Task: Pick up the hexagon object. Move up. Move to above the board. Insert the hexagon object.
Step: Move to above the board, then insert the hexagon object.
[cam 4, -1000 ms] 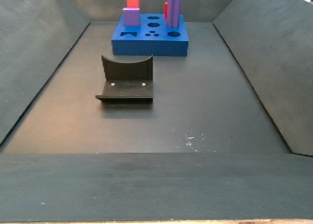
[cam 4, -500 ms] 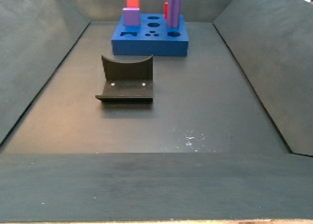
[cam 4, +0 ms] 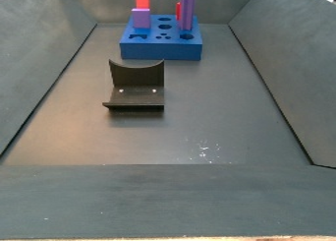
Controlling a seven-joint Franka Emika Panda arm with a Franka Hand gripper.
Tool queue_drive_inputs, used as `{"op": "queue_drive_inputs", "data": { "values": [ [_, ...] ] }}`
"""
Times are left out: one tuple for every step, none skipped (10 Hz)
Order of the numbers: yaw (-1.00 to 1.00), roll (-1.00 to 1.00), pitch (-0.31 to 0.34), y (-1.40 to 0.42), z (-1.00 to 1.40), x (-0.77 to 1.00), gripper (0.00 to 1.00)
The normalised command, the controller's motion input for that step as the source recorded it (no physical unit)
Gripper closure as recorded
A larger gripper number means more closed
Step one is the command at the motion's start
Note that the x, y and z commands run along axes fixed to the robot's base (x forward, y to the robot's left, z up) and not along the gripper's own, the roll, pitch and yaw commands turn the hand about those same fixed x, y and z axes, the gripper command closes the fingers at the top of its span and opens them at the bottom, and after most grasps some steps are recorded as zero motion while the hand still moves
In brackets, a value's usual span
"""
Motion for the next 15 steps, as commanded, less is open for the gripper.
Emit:
{"op": "queue_drive_inputs", "data": {
  "values": [
    [0.0,0.04,0.138,-0.57,0.03,0.27,1.0],
    [0.0,0.05,0.139,-0.41,0.03,0.22,1.0],
    [0.01,0.06,0.11,-0.21,0.03,0.13,1.0],
    [0.0,0.0,0.0,0.0,-0.02,0.0,1.0],
    [-0.02,0.01,-0.133,0.0,-0.44,0.0,1.0],
    [-0.07,0.0,-0.214,0.11,-0.75,0.0,1.0],
    [-0.07,0.0,-0.187,0.12,-0.85,0.0,1.0],
    [-0.07,0.0,-0.146,0.16,-0.93,-0.04,1.0],
    [-0.07,0.0,-0.123,0.2,-0.99,-0.09,1.0],
    [-0.05,0.0,-0.13,0.22,-0.97,-0.06,1.0],
    [-0.03,0.02,-0.14,0.26,-0.92,-0.03,1.0],
    [-0.03,0.04,-0.139,0.28,-0.92,-0.02,1.0],
    [-0.05,0.03,-0.141,0.25,-0.91,-0.02,1.0],
    [-0.06,0.04,-0.144,0.19,-0.9,0.0,1.0],
    [-0.09,0.03,-0.134,0.03,-0.93,0.05,1.0]
  ]
}}
